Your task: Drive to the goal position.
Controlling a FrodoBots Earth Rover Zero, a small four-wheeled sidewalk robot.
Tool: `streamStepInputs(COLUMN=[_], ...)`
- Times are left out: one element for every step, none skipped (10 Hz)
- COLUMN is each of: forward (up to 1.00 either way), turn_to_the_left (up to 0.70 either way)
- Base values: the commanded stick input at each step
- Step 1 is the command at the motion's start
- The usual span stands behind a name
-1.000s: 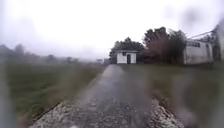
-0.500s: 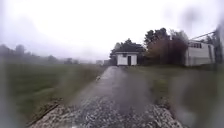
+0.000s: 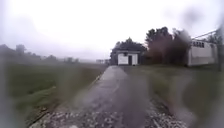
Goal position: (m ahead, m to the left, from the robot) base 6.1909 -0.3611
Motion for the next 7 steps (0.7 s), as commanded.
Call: streamStepInputs(forward=[0.85,0.85,0.85,0.85,0.85,0.85,0.85], turn_to_the_left=[0.00,0.00,0.00,0.00,0.00,0.00,0.00])
